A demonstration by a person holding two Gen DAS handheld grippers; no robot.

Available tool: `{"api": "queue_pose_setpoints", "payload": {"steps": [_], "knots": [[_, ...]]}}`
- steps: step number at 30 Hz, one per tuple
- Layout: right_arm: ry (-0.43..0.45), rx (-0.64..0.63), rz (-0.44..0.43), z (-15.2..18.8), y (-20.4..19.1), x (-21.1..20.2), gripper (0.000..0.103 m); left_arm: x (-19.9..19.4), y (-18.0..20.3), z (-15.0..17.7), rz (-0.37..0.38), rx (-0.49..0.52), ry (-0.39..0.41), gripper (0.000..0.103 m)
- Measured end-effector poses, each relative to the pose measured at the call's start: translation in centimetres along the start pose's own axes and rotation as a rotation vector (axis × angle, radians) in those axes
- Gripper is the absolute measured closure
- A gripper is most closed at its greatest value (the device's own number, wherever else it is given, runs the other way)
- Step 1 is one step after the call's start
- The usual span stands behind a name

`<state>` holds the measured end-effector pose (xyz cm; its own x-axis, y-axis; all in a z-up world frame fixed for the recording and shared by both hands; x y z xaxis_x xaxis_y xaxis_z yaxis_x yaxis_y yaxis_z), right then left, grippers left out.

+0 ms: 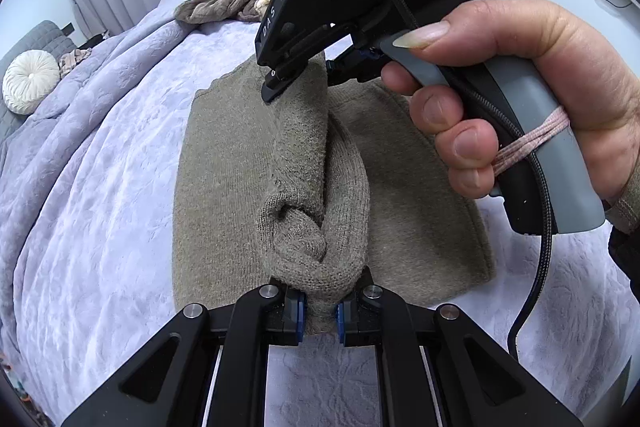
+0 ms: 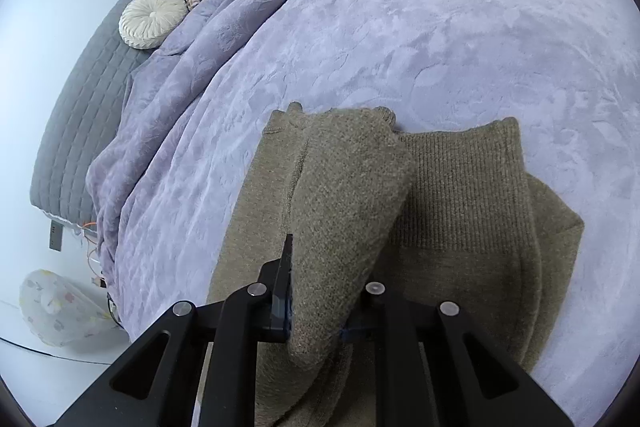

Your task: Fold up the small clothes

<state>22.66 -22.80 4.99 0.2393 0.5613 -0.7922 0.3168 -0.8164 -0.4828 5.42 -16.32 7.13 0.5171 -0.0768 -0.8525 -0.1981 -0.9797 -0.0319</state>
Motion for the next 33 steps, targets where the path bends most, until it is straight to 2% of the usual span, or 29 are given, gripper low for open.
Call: {"api": "queue_pose_setpoints", "payload": {"steps": [14,33], "knots": [[0.039,-0.040,0.055,1.1,1.3,-3.5,0.087,-0.8,3.8,0.5,-0.011,0.058,0.017,0.092],[0.066,-0.020,0.055,2.1,3.6,-6.0,0.087,-0.4,6.4,-0.7,0.000,0.084,0.003,0.092]]}}
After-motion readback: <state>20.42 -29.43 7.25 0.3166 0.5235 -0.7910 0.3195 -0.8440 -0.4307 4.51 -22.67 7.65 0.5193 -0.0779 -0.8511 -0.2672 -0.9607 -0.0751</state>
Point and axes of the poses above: each gripper's, at about its wrist camera, not at the fingertips, and x roughly the way its jaws point, y to its right, z to its underside, the point moved 2 cm from there along x, roughly the way its jaws point, and after that the axes turned 7 degrees about -x, right-handed, at the moved point
